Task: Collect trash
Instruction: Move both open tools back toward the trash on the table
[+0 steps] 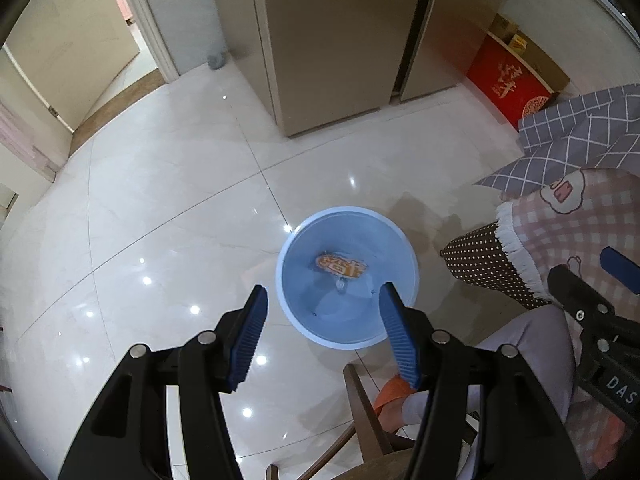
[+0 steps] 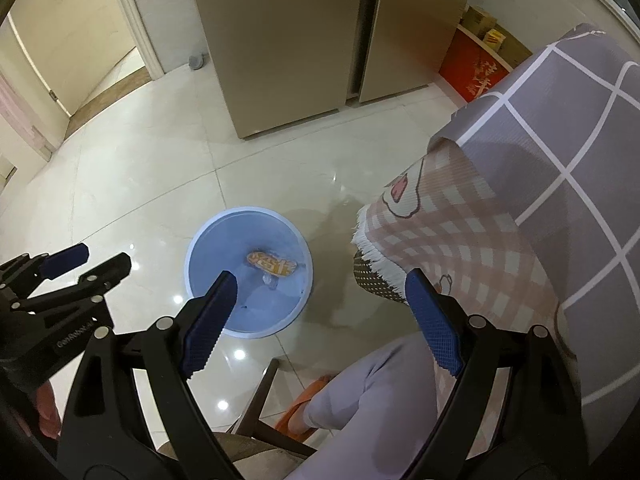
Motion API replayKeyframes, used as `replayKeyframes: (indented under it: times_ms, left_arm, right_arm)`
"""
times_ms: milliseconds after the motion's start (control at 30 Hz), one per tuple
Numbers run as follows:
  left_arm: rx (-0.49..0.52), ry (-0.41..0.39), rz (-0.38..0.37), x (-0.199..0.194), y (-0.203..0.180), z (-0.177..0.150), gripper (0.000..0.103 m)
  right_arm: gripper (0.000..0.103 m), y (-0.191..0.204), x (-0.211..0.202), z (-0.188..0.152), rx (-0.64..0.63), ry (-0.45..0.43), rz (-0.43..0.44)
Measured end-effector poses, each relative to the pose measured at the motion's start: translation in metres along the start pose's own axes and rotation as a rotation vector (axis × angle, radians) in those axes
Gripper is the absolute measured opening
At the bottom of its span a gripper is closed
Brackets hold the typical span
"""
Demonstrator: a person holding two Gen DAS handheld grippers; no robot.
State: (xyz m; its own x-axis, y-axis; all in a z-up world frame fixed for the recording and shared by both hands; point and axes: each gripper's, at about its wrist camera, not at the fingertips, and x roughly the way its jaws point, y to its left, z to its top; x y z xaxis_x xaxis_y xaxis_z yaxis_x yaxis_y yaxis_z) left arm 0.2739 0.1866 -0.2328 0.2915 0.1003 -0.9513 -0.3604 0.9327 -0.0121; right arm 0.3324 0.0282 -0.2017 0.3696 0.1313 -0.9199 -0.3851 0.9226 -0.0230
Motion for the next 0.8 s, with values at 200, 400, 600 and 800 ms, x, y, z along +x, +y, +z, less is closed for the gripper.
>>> replayKeyframes:
  times_ms: [200, 400, 600, 800]
  left_arm:
    - [-0.019, -0.023, 0.010, -0.017, 0.008, -0.007, 0.057]
    - [-0.026, -0.070, 0.027, -0.043, 0.010, -0.013, 0.057]
    - [-0.025, -0.167, 0.033, -0.086, 0.009, -0.020, 0.057]
    - [-0.010, -0.273, 0.028, -0.133, 0.000, -0.026, 0.058]
  right_arm:
    - [0.085, 0.008, -0.013, -0.007, -0.016, -0.013, 0.030]
    - [0.085, 0.019, -0.037, -0.011, -0.038, -0.063, 0.069]
    - [0.085, 0.022, -0.076, -0.017, -0.052, -0.150, 0.117]
    - [0.085, 0.021, -0.115, -0.022, -0.038, -0.239, 0.156]
